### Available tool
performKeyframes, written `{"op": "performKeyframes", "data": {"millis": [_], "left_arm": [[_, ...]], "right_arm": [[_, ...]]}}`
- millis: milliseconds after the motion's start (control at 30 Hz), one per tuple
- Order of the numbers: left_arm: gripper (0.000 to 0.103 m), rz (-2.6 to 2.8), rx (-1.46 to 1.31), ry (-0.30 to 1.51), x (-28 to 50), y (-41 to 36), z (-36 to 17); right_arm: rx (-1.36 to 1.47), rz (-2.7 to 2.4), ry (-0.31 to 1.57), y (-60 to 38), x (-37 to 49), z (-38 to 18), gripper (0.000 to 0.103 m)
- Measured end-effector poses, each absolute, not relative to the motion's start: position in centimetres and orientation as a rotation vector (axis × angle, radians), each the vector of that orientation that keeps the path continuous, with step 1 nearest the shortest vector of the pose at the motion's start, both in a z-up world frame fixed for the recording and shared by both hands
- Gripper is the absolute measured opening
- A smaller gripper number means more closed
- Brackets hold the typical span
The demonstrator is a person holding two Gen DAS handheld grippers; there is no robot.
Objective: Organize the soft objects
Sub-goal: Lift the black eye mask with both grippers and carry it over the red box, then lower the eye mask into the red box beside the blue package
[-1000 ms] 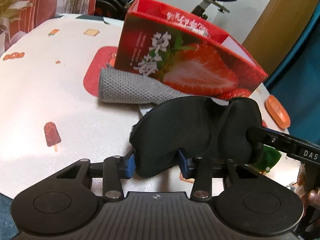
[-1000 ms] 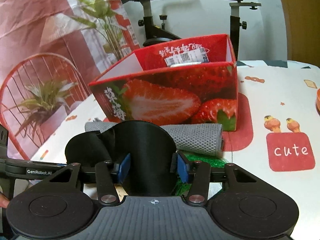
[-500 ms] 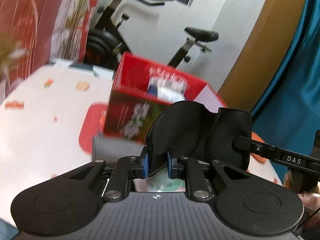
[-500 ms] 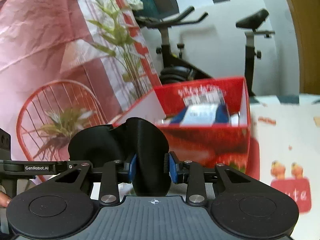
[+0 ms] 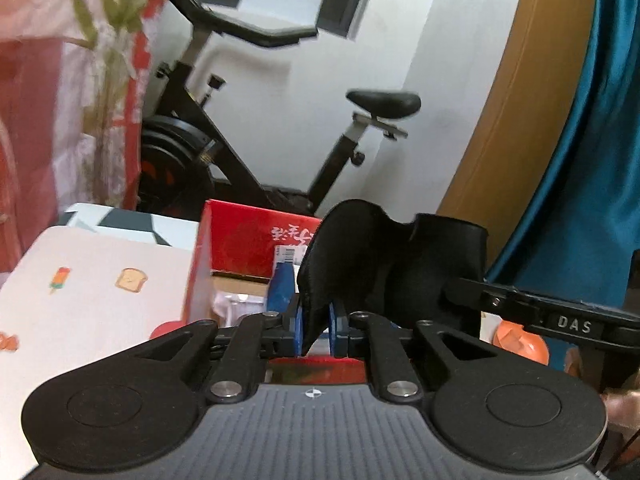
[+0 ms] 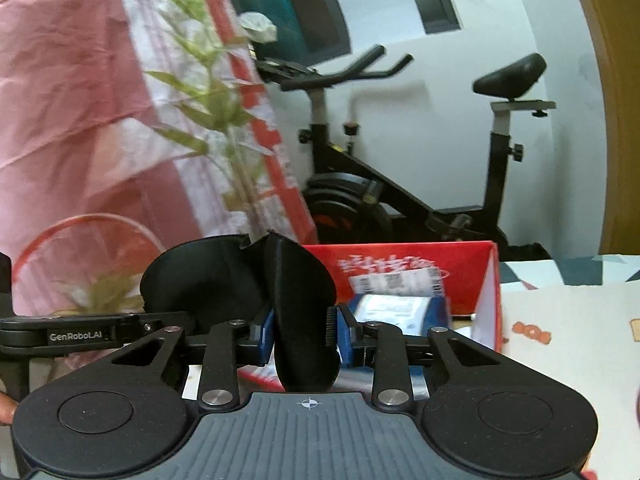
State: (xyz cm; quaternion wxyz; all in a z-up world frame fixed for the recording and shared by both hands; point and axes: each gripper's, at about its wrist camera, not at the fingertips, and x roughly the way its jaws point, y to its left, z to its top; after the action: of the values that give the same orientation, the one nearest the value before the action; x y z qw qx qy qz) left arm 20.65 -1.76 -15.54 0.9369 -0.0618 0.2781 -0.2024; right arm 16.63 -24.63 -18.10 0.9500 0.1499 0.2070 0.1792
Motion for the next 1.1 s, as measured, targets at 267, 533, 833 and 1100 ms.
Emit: {"op": "performKeyframes", "data": {"millis": [267,533,833,1100], "left_arm": [[0.013,-0.41,-0.169,0.807,27.2,-1.4,-19.4],[0.03,-0.444,-0.093,0.891,29.4,-1.1,-20.4],[0.044,-0.402,0.021,0.807,29.6,-0.5,-17.8],[0.025,-0.405,-0.14,0.875,32.5,-1.7,-20.1]], "right_arm": [[0.345,0.309,0.626,-26.1,23.1,-22.5,0.028],[0.335,0.303,0.736,-26.4,24.7,-25.0,0.029],[0.265,0.309,0.817,-25.5,26.1,-25.5,0.029],[0.227,0.308,0.879,-24.2,27.9,-26.3,0.029]]}}
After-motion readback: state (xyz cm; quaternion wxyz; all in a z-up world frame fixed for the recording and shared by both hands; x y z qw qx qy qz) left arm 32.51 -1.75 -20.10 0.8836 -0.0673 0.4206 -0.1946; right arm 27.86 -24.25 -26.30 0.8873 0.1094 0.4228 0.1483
